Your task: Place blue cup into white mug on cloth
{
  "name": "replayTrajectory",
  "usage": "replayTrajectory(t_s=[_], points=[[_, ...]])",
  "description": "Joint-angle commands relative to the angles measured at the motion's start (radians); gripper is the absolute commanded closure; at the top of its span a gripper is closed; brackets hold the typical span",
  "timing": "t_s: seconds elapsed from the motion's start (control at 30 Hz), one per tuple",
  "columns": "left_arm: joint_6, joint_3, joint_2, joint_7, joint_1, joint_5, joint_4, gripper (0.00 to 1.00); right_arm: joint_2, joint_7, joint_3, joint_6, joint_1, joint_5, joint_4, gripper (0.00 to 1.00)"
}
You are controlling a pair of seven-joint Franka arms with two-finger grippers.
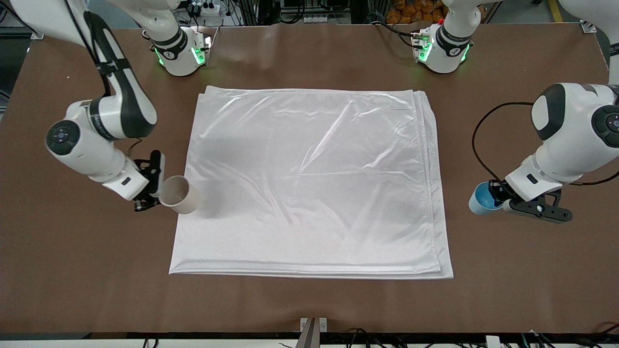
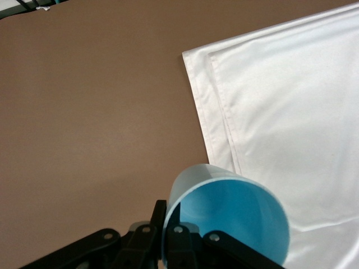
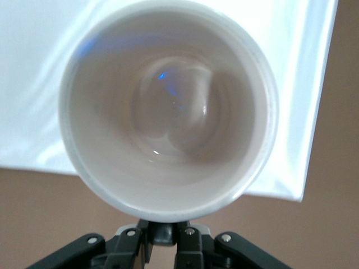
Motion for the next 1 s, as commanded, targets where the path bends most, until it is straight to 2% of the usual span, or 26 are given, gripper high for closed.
replayTrajectory(t_s=[0.0, 0.27, 0.57, 0.87, 0.97], points=[[-0.035, -0.032, -0.030, 0.001, 0.010, -0.003, 0.003, 1.00, 0.031, 0.042, 0.001, -0.018, 0.077, -0.012, 0.055, 1.00], [-0.090, -0.044, -0.030, -0.014, 0.000, -0.052, 0.050, 1.00, 0.068, 0.163, 0.001, -0.015, 0.192, -0.017, 0.069, 1.00], [-0.095, -0.075, -0.028, -0.064, -0.001, -0.052, 0.050, 1.00, 0.130, 0.315, -0.004, 0.000, 0.329, -0.029, 0.106, 1.00], [-0.095, -0.115, -0.028, -0.123, -0.001, -0.052, 0.050, 1.00, 0.169, 0.542, -0.007, 0.005, 0.433, -0.220, 0.126, 1.00], [-0.095, -0.132, -0.027, -0.158, -0.001, -0.052, 0.049, 1.00, 0.193, 0.565, -0.007, 0.008, 0.456, -0.242, 0.133, 1.00]])
